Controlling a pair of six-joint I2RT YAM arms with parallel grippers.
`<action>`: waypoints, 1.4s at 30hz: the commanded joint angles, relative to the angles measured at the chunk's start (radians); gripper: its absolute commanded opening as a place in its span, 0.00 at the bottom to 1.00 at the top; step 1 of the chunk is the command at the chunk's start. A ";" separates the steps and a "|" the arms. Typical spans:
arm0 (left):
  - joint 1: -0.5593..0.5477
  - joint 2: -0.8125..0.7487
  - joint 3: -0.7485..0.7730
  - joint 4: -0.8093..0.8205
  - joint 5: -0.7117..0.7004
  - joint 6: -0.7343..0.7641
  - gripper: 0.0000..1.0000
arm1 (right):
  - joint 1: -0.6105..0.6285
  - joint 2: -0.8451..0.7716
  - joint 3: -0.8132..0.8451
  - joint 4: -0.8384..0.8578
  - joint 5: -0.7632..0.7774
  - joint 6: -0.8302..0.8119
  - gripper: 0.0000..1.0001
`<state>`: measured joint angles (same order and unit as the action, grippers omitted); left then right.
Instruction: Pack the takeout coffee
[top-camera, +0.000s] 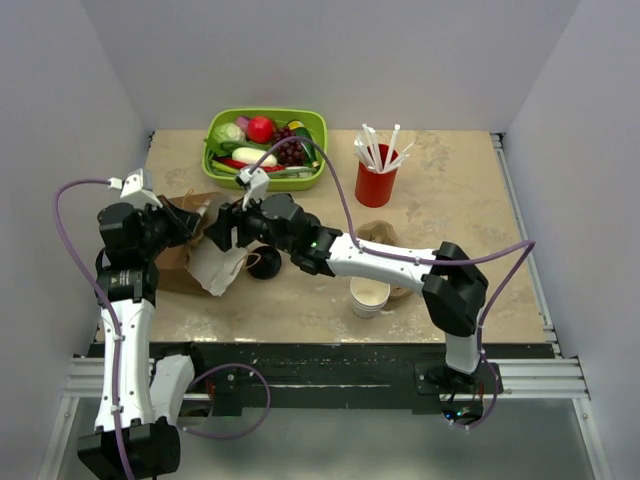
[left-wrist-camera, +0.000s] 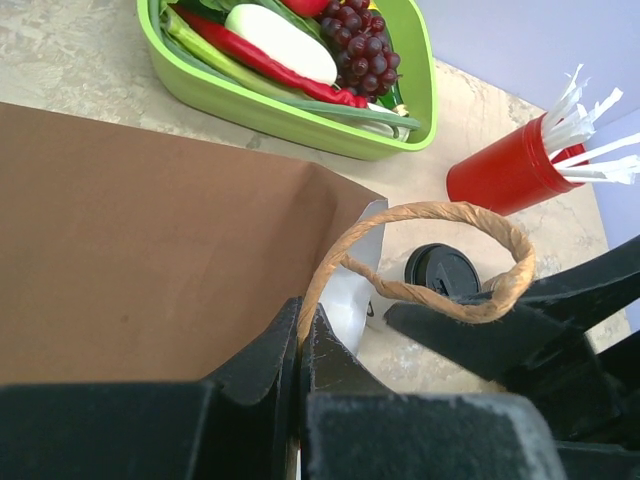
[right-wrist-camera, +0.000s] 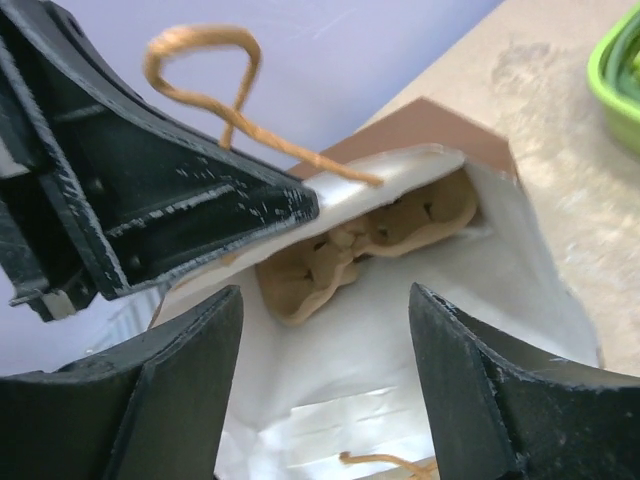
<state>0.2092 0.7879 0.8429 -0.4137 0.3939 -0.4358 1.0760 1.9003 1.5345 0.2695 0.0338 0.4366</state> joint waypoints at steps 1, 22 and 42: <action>0.007 -0.006 0.001 0.030 0.010 -0.047 0.00 | -0.002 0.020 -0.080 0.117 0.014 0.161 0.68; 0.006 -0.035 -0.007 0.009 0.092 -0.101 0.00 | 0.035 0.287 0.038 0.347 0.037 0.323 0.54; 0.006 0.022 -0.048 0.116 0.229 -0.169 0.00 | 0.056 0.462 0.104 0.347 0.140 0.409 0.50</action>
<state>0.2092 0.7979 0.7879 -0.3958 0.5365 -0.5671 1.1267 2.3417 1.5776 0.5945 0.1890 0.8162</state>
